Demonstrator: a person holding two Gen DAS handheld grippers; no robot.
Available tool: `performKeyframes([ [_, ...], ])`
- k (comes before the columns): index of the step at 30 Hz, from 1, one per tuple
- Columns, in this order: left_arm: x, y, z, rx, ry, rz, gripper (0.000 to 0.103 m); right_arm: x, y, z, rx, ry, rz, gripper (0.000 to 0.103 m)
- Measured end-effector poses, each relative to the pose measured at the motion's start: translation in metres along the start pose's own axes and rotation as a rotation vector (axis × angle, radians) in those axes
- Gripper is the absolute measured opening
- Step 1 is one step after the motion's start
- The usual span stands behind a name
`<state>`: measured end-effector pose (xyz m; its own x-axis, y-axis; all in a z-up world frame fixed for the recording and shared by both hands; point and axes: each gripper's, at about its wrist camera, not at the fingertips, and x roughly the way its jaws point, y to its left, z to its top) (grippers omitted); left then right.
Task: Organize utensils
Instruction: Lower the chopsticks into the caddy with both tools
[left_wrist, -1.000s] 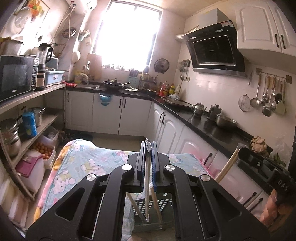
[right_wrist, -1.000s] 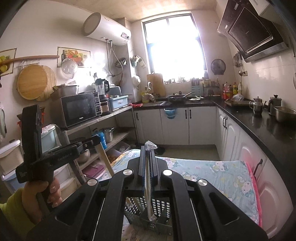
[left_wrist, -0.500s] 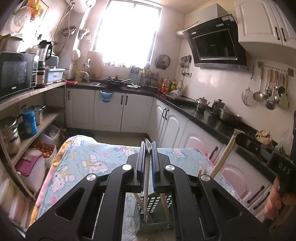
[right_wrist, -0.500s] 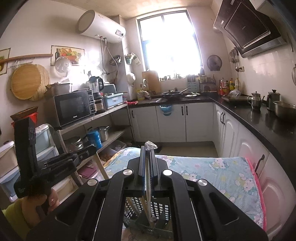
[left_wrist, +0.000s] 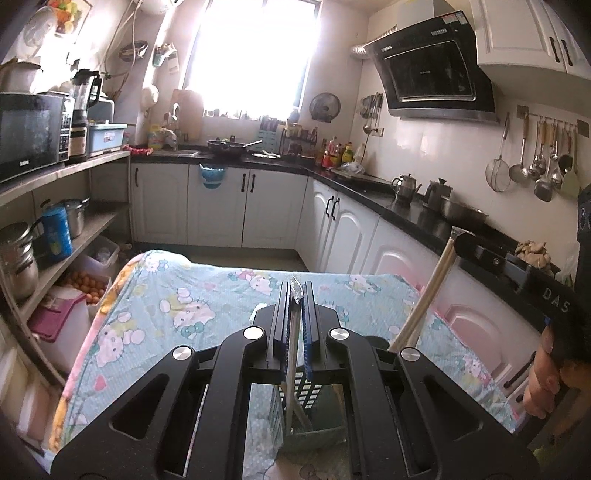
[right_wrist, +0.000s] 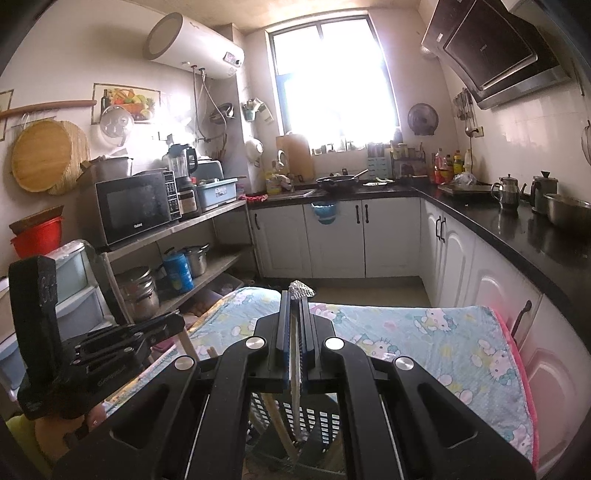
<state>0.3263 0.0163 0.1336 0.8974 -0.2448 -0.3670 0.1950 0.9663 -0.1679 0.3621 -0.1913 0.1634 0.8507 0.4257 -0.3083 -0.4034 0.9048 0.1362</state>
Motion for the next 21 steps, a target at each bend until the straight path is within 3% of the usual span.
performKeyframes([
  [21,0.012,0.002,-0.023,-0.008,0.054,0.004,0.001,0.025,-0.027,-0.04,0.094,0.004,-0.003,0.004],
])
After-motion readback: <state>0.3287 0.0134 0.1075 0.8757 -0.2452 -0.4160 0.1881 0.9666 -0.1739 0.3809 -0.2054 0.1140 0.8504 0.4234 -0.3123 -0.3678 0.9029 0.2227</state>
